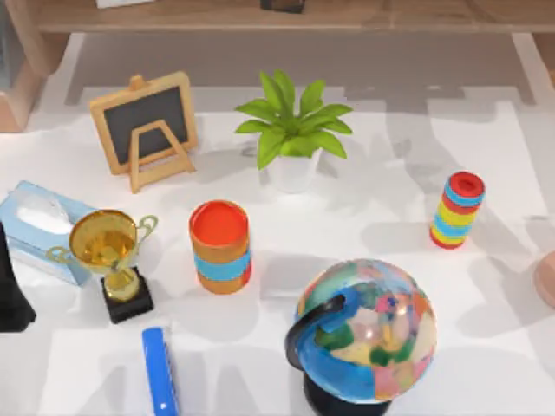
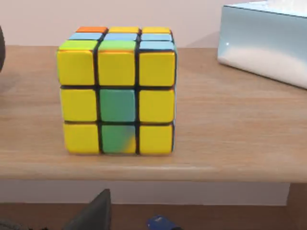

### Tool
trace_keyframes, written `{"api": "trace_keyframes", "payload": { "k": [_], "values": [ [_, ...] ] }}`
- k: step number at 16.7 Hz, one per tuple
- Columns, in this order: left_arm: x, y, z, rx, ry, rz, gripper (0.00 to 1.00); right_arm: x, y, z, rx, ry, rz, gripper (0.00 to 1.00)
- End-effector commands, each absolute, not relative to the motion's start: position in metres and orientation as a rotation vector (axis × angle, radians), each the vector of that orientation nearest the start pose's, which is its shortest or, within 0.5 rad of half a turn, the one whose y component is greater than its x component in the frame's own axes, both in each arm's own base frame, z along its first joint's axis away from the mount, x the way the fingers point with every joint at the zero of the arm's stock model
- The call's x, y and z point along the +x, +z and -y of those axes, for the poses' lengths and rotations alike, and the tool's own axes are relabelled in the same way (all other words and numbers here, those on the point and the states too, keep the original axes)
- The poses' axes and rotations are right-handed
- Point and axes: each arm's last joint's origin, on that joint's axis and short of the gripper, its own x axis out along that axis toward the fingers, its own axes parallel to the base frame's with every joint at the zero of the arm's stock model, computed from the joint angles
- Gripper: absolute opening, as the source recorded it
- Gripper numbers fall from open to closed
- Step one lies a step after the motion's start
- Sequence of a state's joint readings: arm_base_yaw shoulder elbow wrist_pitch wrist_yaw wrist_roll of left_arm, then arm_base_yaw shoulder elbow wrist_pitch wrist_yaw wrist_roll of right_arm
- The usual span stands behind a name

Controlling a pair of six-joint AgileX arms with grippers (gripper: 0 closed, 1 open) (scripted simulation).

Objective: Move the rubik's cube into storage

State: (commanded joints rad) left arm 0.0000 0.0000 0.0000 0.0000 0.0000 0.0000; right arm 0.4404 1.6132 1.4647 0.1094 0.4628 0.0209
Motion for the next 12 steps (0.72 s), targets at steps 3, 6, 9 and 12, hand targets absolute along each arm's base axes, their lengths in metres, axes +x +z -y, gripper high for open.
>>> {"api": "trace_keyframes", "payload": {
  "k": [3,6,9,12],
  "values": [
    [0.106,0.160,0.001,0.000,0.000,0.000,1.00,0.380,0.378,-0.189,-0.007,-0.009,-0.015,1.00],
    [0.106,0.160,0.001,0.000,0.000,0.000,1.00,0.390,0.378,-0.203,0.000,-0.010,0.000,1.00],
    [0.106,0.160,0.001,0.000,0.000,0.000,1.00,0.390,0.378,-0.203,0.000,-0.010,0.000,1.00],
    [0.106,0.160,0.001,0.000,0.000,0.000,1.00,0.391,0.378,-0.201,-0.001,-0.012,-0.002,1.00]
  ]
}}
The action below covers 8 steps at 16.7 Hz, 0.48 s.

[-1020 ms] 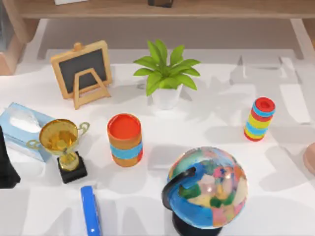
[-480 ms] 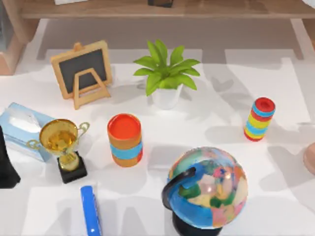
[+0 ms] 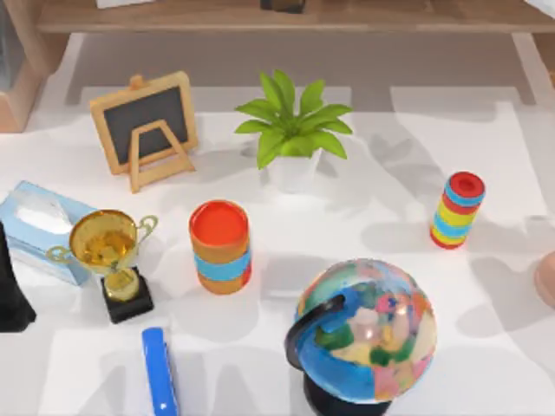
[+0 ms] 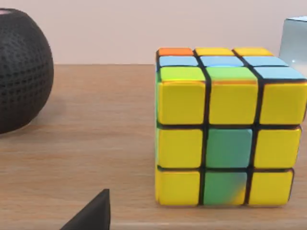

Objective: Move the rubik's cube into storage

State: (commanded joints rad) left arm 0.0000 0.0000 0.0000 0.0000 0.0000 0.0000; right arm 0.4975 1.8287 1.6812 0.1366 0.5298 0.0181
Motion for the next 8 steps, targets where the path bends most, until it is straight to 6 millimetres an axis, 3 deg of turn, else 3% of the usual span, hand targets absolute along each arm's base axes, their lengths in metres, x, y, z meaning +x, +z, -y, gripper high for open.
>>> {"api": "trace_keyframes", "payload": {
  "k": [8],
  "values": [
    [0.106,0.160,0.001,0.000,0.000,0.000,1.00,0.429,0.387,-0.200,0.000,-0.010,0.005,1.00]
  ]
}}
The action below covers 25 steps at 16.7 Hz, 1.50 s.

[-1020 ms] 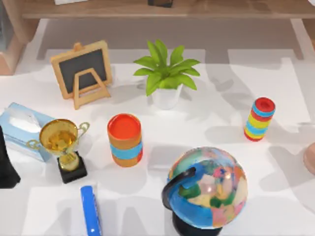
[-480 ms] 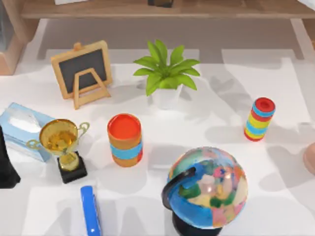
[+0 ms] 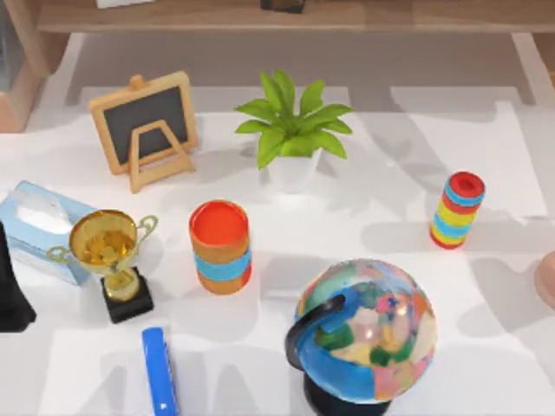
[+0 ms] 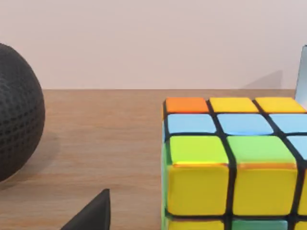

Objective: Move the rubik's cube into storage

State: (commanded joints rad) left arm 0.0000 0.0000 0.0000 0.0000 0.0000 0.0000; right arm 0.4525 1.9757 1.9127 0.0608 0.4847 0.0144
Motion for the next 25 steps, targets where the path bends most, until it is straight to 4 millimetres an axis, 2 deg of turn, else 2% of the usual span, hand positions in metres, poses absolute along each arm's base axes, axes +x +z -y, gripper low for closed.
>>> {"api": "trace_keyframes", "payload": {
  "k": [4,8,21,25],
  "values": [
    [0.106,0.160,0.001,0.000,0.000,0.000,1.00,0.449,0.379,-0.202,0.001,-0.010,0.002,1.00],
    [0.106,0.160,0.001,0.000,0.000,0.000,1.00,0.450,0.378,-0.203,0.000,-0.010,0.000,1.00],
    [0.106,0.160,0.001,0.000,0.000,0.000,1.00,0.450,0.378,-0.203,0.000,-0.010,0.000,0.02],
    [0.106,0.160,0.001,0.000,0.000,0.000,1.00,0.450,0.378,-0.203,0.000,-0.010,0.000,0.00]
  ]
}}
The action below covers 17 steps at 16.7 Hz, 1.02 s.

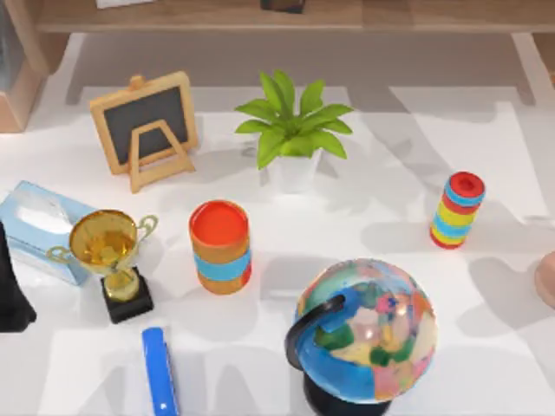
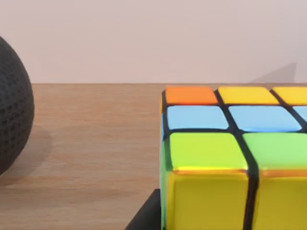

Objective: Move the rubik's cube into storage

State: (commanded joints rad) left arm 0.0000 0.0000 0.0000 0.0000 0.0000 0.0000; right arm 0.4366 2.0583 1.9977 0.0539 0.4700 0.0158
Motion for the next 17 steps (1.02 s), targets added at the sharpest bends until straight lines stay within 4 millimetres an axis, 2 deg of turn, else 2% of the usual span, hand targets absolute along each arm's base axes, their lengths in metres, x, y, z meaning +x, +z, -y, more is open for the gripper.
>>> {"api": "trace_keyframes", "payload": {
  "k": [6,9,12,15,17],
  "values": [
    [0.106,0.160,0.001,0.000,0.000,0.000,1.00,0.448,0.380,-0.205,0.004,-0.003,0.007,0.00],
    [0.106,0.160,0.001,0.000,0.000,0.000,1.00,0.427,0.401,-0.223,0.016,0.051,0.058,0.00],
    [0.106,0.160,0.001,0.000,0.000,0.000,1.00,0.419,0.403,-0.231,0.020,0.069,0.067,0.00],
    [0.106,0.160,0.001,0.000,0.000,0.000,1.00,0.420,0.400,-0.228,0.014,0.056,0.049,0.00],
    [0.106,0.160,0.001,0.000,0.000,0.000,1.00,0.425,0.397,-0.214,0.003,0.020,0.014,0.00]
  ]
}}
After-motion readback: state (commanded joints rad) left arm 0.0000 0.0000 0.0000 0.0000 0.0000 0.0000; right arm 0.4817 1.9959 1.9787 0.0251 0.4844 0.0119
